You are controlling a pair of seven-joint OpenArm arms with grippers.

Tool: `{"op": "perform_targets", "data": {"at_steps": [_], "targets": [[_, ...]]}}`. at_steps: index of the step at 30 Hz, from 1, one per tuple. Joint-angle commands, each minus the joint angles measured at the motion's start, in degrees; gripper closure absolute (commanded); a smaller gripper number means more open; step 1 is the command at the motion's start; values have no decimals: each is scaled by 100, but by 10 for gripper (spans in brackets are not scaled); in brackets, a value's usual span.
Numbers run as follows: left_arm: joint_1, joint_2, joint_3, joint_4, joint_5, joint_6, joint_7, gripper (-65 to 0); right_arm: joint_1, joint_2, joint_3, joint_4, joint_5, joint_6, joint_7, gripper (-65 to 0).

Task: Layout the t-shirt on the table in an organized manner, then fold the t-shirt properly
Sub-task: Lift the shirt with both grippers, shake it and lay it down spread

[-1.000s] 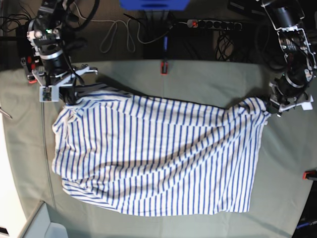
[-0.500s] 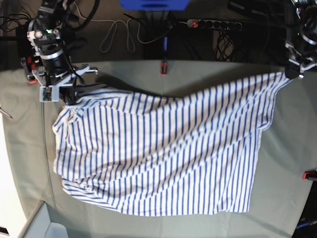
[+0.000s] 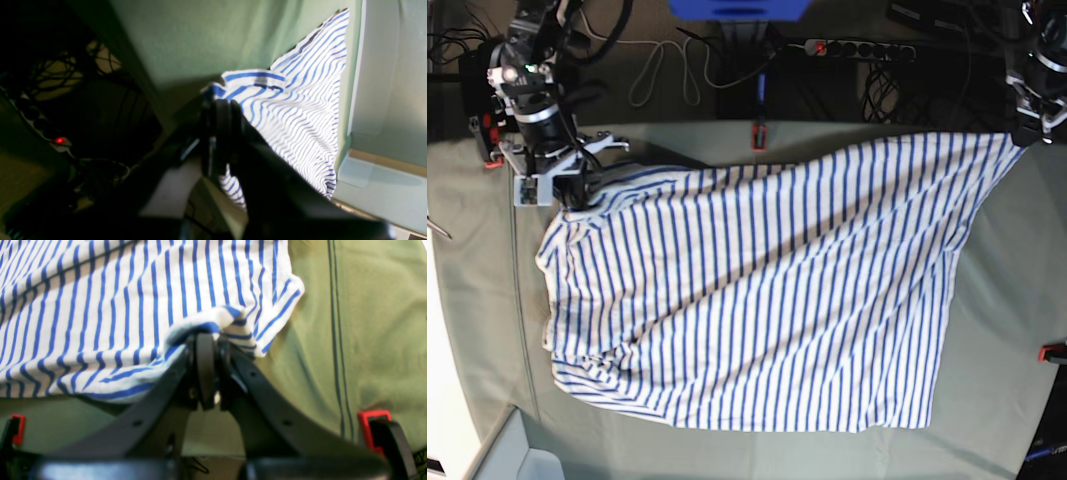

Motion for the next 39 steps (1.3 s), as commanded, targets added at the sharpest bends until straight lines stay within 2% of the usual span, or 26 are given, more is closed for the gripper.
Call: {"op": "perform_targets", "data": {"at_steps": [1, 4, 7, 10, 14, 19, 21, 24, 26, 28, 32, 34, 36, 39], "targets": [[21, -100, -43, 93, -258, 27, -57, -2, 8, 24, 15, 137, 91, 21, 163, 0], [-234, -126, -34, 155, -258, 27, -57, -2, 52, 41, 32, 383, 91, 21, 154, 0], [-691, -223, -25, 313, -249, 27, -39, -2, 316, 208, 23, 788, 91, 21, 40, 0], [-1377, -566, 186, 330, -240, 36, 313, -2, 843, 367, 23, 1069, 91, 21, -479, 0], [-2432, -1014, 775, 330, -205, 89, 603, -2, 1916, 771, 23, 1087, 91, 21, -1472, 0], [-4059, -1392, 1821, 313, 569, 89, 603, -2, 3533, 1298, -12, 1060, 82, 21, -2501, 0], [-4832, -1489, 2357, 40, 938, 80, 576, -2, 4280, 1509, -29, 990, 73, 21, -2879, 0], [-6186, -1542, 3016, -856, 1140, 80, 567, -2, 5300, 1791, -161, 717, 73, 21, -3195, 0], [-7355, -1542, 3526, -1797, 1140, 80, 567, -2, 6030, 2054, -337, 287, 65, 21, -3257, 0], [-8349, -1506, 3957, -2782, 1140, 62, 497, -2, 6645, 2178, -443, -153, 65, 21, -3257, 0], [-9852, -1339, 4731, -4092, 1122, 54, -197, -2, 7718, 2476, -469, -997, 56, 21, -3222, 0], [-10227, -1296, 5012, -4399, 1131, 54, -549, -2, 8166, 2520, -478, -1393, 56, 21, -3028, 0], [-10227, -1278, 5337, -4575, 1131, 45, -971, -2, 8667, 2468, -539, -1894, 47, 21, -2756, 0], [-10227, -1278, 5592, -4558, 1096, 45, -1235, -2, 9283, 2538, -794, -2535, -59, 21, -2439, 0]]}}
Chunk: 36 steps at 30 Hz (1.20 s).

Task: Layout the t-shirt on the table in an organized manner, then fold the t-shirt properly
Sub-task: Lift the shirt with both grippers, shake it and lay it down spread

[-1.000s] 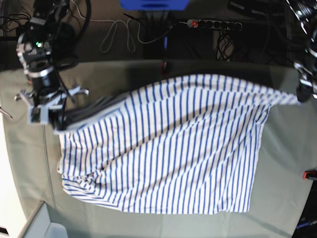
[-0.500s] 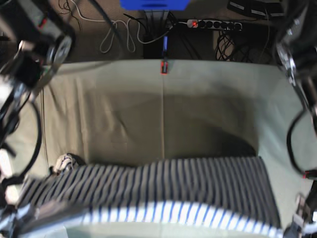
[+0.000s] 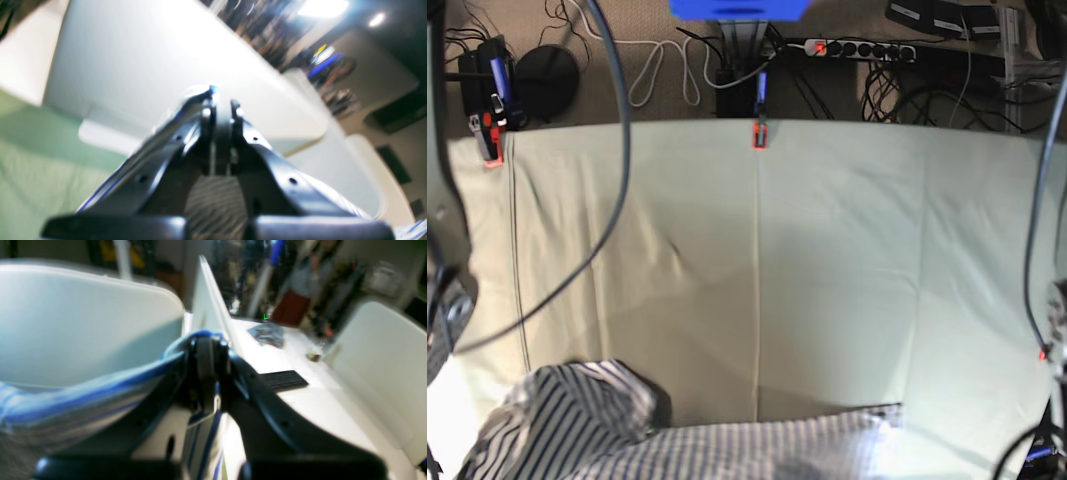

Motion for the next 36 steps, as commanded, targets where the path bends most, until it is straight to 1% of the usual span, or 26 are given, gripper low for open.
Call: {"op": "perform_targets", "data": {"at_steps": [1, 3, 4, 5, 7, 8, 10, 12, 14, 16, 18, 19, 22, 26, 28, 31, 33, 36], "targets": [[-319, -85, -60, 109, -69, -51, -201, -2, 317, 48, -89, 103, 35, -1, 245, 0], [-319, -129, -201, 364, -78, -51, -104, -2, 370, 84, -300, 349, 35, -1, 236, 0], [-319, -199, -324, 540, -78, -25, -25, -2, 361, 92, -326, 525, 35, -1, 201, 0], [-319, -357, -473, 698, -78, -25, 19, -2, 282, 92, -335, 683, 35, -1, 113, 0], [-217, -595, -728, 1050, -78, -25, 107, -2, -104, 84, -326, 1061, 44, -1, -89, 0], [-6, -674, -843, 1243, -78, -25, 186, -2, -351, 84, -317, 1289, 44, -1, -142, 0], [372, -823, -1036, 1647, -78, -25, 406, -2, -1036, 92, -256, 1667, 53, -1, -151, 0], [944, -973, -1282, 1999, -87, -51, 634, -2, -1836, 31, -54, 2177, 62, -1, -133, 0], [1621, -999, -1572, 2456, -87, -60, 828, -2, -2610, -154, 78, 2564, 71, -1, -107, 0], [2491, -999, -1977, 3019, -104, -60, 1074, -2, -3463, -286, 280, 2995, 71, 8, 43, 0], [3493, -964, -2434, 3529, -192, -60, 1267, -2, -4386, -514, 474, 3382, 71, 8, 333, 0], [3924, -946, -2592, 3661, -245, -60, 1276, -2, -4755, -637, 544, 3487, 71, 8, 509, 0], [5014, -674, -2882, 3801, -473, -60, 1285, -2, -5810, -989, 755, 3645, 79, 8, 1080, 0], [6385, -436, -3568, 3810, -922, -60, 1355, -2, -7225, -1437, 957, 3804, 79, 193, 1819, 0], [6966, -348, -3928, 3810, -1212, -60, 1355, -2, -7850, -1692, 1116, 3786, 79, 404, 2293, 0], [7520, -331, -4271, 3828, -1528, -60, 1364, -2, -8412, -2053, 1362, 3804, 79, 799, 2821, 0], [7950, -340, -4535, 4065, -1818, -60, 1364, -2, -8790, -2202, 1634, 3812, 79, 1072, 3128, 0], [8407, -340, -4904, 4557, -2091, -60, 1364, -2, -9115, -2325, 1880, 3821, 79, 1476, 3401, 0]]}}
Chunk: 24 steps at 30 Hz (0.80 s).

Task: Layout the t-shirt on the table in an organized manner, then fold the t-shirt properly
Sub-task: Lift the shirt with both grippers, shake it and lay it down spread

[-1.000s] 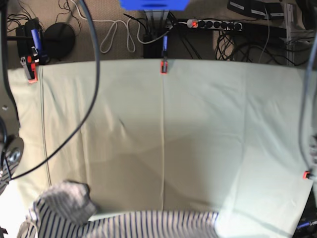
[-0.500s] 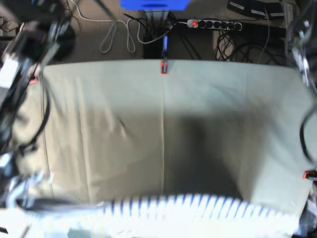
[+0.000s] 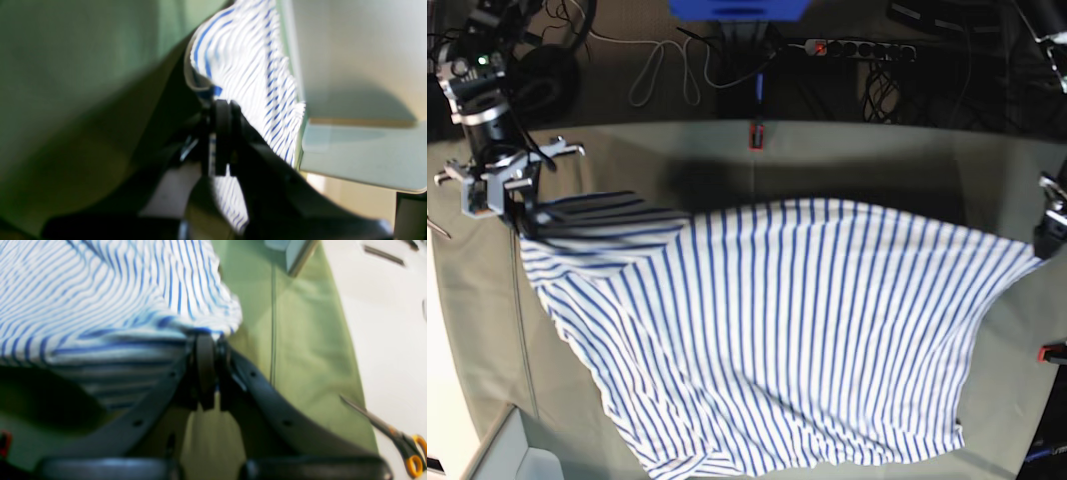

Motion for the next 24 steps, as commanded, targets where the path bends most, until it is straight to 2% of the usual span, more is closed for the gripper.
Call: {"op": "perform_targets", "data": {"at_steps": [1, 8, 11, 17, 24], "targets": [[129, -136, -206, 342, -489, 38, -61, -2, -126, -22, 124, 123, 75, 172, 263, 0], [727, -48, -944, 1362, -595, 38, -61, -2, -364, -4, 845, 114, 743, 172, 263, 0], [911, 233, -1014, 1327, -524, 38, -61, -2, -504, -13, 1020, 97, 813, 172, 254, 0], [999, 725, -1006, 931, 38, 38, -61, -2, -724, -30, 1047, 79, 813, 172, 254, 0], [1246, 840, -1006, 553, 267, 38, -61, -2, -926, -30, 1020, -132, 805, 172, 254, 0]]}}
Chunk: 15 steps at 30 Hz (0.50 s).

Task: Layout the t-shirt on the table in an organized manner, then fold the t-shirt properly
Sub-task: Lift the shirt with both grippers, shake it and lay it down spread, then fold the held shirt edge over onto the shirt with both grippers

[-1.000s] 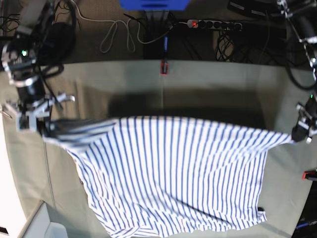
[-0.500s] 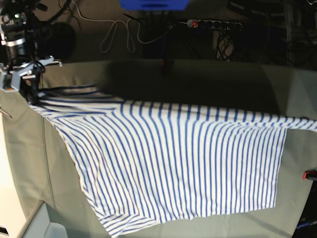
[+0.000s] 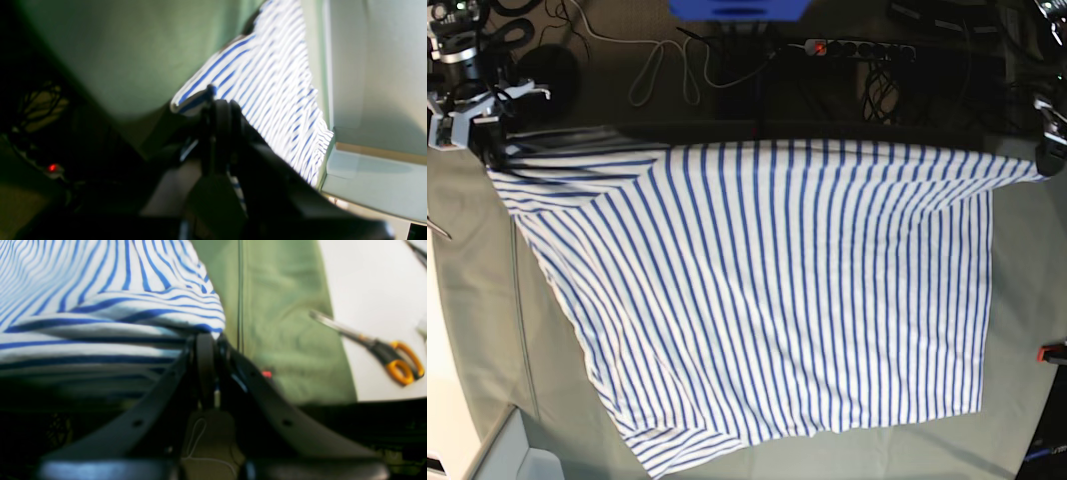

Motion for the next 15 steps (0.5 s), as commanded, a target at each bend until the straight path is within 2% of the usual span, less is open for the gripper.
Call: {"op": "perform_targets", "data": {"at_steps": [1, 15], "targets": [[44, -111, -57, 57, -83, -41, -87, -2, -30, 31, 35, 34, 72, 71, 195, 0], [597, 56, -338, -22, -127, -49, -87, -2, -399, -48, -229, -283, 213, 71, 230, 0]]}}
